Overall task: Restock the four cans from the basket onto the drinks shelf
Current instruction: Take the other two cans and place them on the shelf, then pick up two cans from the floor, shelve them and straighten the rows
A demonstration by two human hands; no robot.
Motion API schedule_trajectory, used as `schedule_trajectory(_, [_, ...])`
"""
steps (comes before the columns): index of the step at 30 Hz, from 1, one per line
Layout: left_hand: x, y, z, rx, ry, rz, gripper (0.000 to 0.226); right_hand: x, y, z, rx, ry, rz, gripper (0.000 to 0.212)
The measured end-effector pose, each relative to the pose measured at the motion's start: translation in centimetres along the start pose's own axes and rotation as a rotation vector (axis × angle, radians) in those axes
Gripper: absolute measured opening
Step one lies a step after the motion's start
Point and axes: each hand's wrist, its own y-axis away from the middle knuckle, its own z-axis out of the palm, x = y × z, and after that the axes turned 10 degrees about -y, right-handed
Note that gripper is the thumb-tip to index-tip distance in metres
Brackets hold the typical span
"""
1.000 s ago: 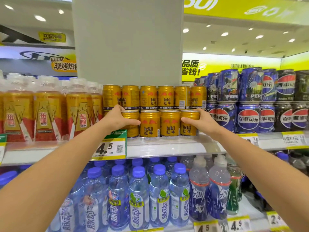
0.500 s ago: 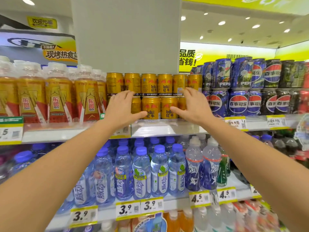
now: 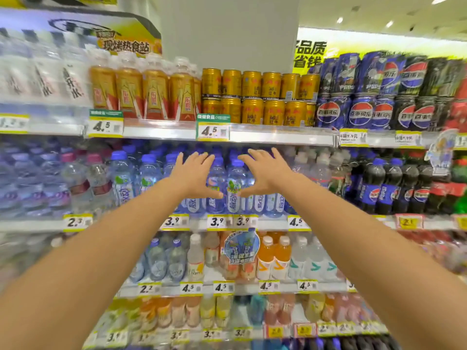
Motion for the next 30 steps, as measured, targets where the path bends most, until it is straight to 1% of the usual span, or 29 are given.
schedule_trajectory(4, [0.2, 6.2, 2.0, -0.041, 0.037, -0.053, 0.1, -1.3, 5.5, 2.8, -0.06, -0.041, 0.048, 0.098])
schedule_trajectory(8, [0.9, 11.1, 4.7, -0.103, 0.058, -0.053, 0.095, -2.5, 9.9, 5.6, -0.152, -0.057, 0.083, 0.098])
schedule_trajectory(12, [2.2, 14.1, 8.1, -0.188, 0.071, -0.04, 0.093, -3.3, 12.8, 8.7, -0.178, -0.1, 0.108, 0.096])
schedule_trajectory(14, [3.5, 15.1, 9.9, -0.21, 0.092, -0.039, 0.091, -3.6, 14.5, 10.7, -0.18, -0.096, 0.123, 0.096])
schedule_trajectory(16, [5.0, 15.8, 11.7, -0.195, 0.103, -0.036, 0.089, -3.7, 16.2, 13.0, -0.153, -0.082, 0.145, 0.095])
schedule_trajectory(19, [7.7, 16.3, 15.0, -0.151, 0.12, 0.026, 0.087, -3.0, 18.8, 16.6, -0.147, -0.135, 0.219, 0.093])
schedule_trajectory(21, [9.7, 16.4, 16.8, -0.145, 0.147, 0.061, 0.086, -2.6, 20.6, 18.9, -0.177, -0.151, 0.266, 0.091])
schedule_trajectory(24, [12.8, 16.6, 18.3, -0.16, 0.183, 0.108, 0.086, -1.6, 22.6, 21.5, -0.228, -0.134, 0.289, 0.09])
schedule_trajectory(30, [18.2, 15.8, 19.5, -0.186, 0.196, 0.153, 0.085, 2.2, 24.6, 24.0, -0.234, -0.148, 0.306, 0.091])
